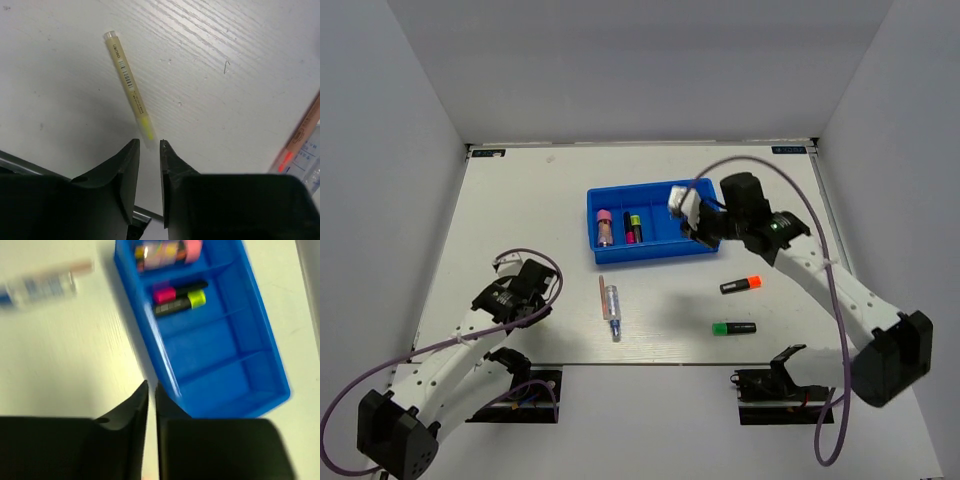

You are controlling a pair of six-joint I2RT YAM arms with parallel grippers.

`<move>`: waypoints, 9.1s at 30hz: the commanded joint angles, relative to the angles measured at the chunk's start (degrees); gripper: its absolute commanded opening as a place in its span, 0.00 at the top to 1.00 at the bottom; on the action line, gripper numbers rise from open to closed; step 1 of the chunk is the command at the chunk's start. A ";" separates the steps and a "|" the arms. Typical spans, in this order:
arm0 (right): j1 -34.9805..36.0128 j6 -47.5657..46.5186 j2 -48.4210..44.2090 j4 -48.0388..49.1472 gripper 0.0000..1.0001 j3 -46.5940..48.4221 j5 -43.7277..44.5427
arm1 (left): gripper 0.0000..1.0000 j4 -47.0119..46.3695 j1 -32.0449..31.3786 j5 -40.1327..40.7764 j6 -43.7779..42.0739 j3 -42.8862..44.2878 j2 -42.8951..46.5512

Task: Sort the stationery into containers
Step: Pick up the pen from the center of the board, then place the pen in the storage box, then pick up the pen from the center of the board, then place the pen in the storage box.

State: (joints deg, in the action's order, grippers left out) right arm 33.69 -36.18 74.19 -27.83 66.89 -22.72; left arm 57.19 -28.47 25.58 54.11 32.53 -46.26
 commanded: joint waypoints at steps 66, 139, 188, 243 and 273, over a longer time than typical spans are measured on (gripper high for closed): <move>-21.65 -60.33 20.12 -21.21 0.76 -14.16 4.26 | 0.07 -8.06 0.78 -10.38 -11.39 1.83 -6.04; -8.72 -8.99 -22.39 -7.03 1.00 -21.19 15.95 | 0.11 -40.48 -34.54 -34.28 -50.85 32.49 -43.99; -17.08 9.38 -37.37 -0.82 0.61 -36.74 33.89 | 0.32 -45.16 -48.79 -35.17 -51.82 49.21 -77.40; -18.05 14.65 -37.54 -0.12 0.10 -34.55 31.51 | 1.00 -41.19 -38.77 -9.68 -44.17 30.92 -44.01; -17.96 14.83 -37.28 -3.01 0.96 -35.51 23.34 | 1.00 -27.13 -14.07 4.83 -29.24 61.95 -66.50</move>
State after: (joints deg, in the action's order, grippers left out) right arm 15.75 -21.28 37.17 -30.48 31.09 1.87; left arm 29.85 -43.29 28.12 22.31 94.87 -114.96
